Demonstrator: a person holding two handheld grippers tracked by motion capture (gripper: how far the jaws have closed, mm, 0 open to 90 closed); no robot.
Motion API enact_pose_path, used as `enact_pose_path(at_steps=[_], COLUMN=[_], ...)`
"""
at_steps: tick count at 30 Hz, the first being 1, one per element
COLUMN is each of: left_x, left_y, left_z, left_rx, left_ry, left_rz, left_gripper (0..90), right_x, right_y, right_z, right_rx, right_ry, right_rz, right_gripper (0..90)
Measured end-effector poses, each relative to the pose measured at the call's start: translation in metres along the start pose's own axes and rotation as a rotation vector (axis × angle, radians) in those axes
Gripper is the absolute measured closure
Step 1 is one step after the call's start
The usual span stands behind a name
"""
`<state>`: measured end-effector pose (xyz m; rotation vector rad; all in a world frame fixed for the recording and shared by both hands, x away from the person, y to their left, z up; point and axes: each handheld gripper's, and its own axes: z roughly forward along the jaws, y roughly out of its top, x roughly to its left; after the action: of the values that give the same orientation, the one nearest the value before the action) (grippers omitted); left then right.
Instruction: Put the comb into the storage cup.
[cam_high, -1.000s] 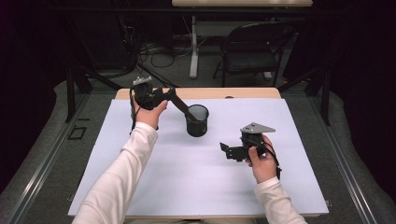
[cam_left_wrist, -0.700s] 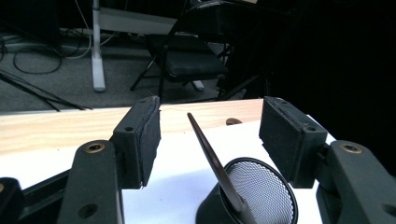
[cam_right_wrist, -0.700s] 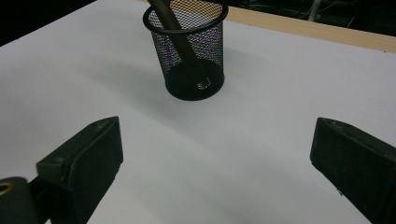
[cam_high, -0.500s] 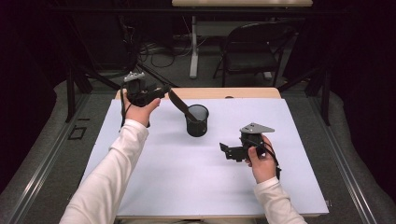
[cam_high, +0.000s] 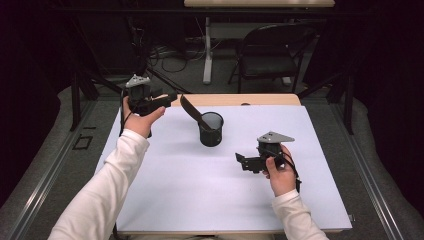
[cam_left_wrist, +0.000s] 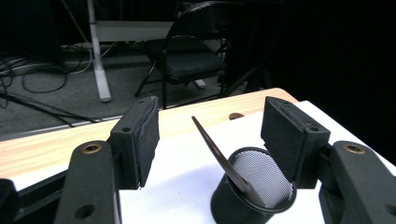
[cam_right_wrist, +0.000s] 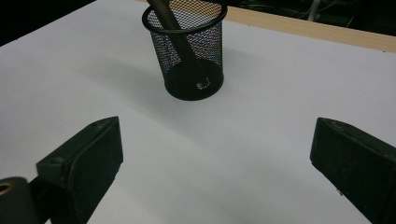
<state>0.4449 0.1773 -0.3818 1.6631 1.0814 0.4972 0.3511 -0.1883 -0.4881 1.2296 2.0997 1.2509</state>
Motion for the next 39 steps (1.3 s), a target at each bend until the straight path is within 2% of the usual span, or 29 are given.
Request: enact_pose_path(at_steps=[10, 16, 24, 29, 35, 39], left_x=[-0.010, -0.011, -0.012, -0.013, -0.013, -0.014], left_y=[-0.001, -0.007, -0.013, -0.017, -0.021, -0.023], left_z=[-0.018, -0.027, -0.041, -0.047, -0.052, -0.053], left_rx=[0.010, 0.026, 0.048, 0.067, 0.075, 0.082], left_ry=[-0.056, -0.087, -0.124, -0.133, -0.166, -0.167], left_rz=[0.054, 0.021, 0.003, 0.027, 0.005, 0.007], left_gripper=[35.9, 32.5, 29.8, 29.8, 25.3, 23.6], right_x=[0.000, 0.000, 0.002, 0.002, 0.002, 0.003], right_y=[0.000, 0.000, 0.000, 0.000, 0.000, 0.000], right_z=[-0.001, -0.001, -0.001, -0.001, -0.001, -0.001], right_rx=[0.001, -0.002, 0.001, 0.002, 0.001, 0.002], right_ry=[0.000, 0.002, 0.001, 0.002, 0.001, 0.001], right_rz=[0.000, 0.000, -0.002, -0.005, -0.004, -0.004], right_gripper=[2.4, 2.4, 2.4, 2.4, 2.4, 2.4])
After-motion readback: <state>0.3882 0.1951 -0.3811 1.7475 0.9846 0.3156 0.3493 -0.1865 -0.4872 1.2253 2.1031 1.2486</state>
